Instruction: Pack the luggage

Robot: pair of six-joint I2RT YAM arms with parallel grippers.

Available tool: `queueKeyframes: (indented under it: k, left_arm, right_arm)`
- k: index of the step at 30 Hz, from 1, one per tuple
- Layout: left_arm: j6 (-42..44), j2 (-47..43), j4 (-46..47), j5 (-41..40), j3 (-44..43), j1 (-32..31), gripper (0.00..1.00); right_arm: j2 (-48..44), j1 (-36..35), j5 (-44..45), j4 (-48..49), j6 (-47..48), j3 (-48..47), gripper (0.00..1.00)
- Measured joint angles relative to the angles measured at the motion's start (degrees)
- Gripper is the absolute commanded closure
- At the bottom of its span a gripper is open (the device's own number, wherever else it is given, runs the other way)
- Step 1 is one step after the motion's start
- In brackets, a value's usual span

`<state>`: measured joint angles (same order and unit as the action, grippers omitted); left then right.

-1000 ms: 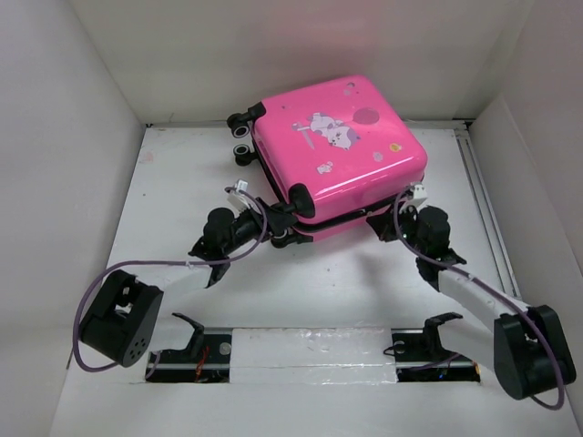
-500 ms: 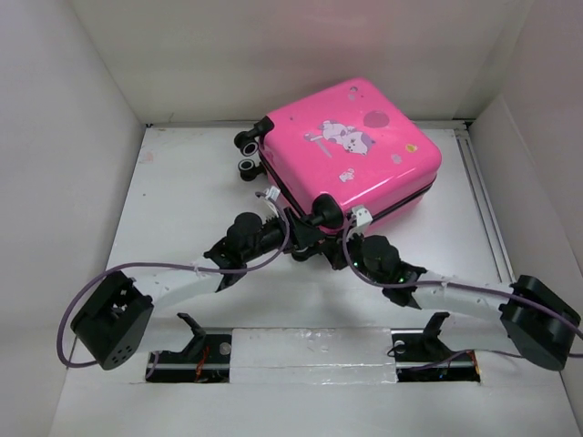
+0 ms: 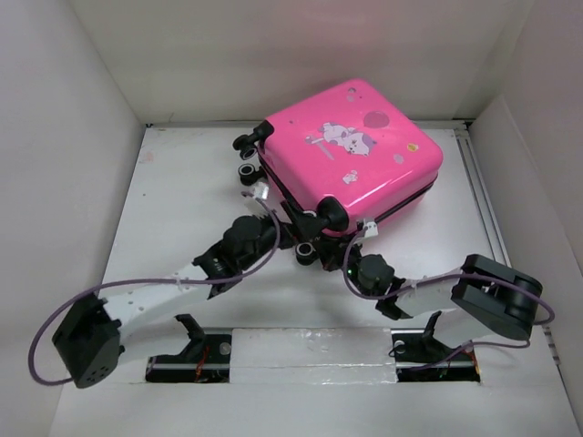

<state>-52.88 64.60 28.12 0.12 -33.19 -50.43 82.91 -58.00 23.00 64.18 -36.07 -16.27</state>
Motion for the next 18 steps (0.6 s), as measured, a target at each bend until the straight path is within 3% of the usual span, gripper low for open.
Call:
queueKeyframes:
  k: [4, 8, 12, 18]
  left_arm:
    - [0.20, -7.61, -4.13, -9.51, -2.54, 7.13, 0.00]
    - [-1.92, -5.95, -3.48, -8.61, -9.16, 23.89, 0.00]
    - [-6.25, 3.78, 0.33, -1.75, -13.64, 38.91, 0.00]
    - [-9.29, 24.57, 0.52, 9.84, -24.11, 44.98, 0.00]
  right_arm:
    - [-1.90, -1.18, 2.51, -2.67, 0.07, 0.33, 1.00]
    - [-2.82, -2.12, 4.09, -4.83, 0.37, 0.07, 1.00]
    - [-2.64, -2.71, 4.96, -5.38, 0.96, -0.28, 1.00]
    - [-2.34, -2.93, 5.07, -5.49, 1.62, -0.48, 1.00]
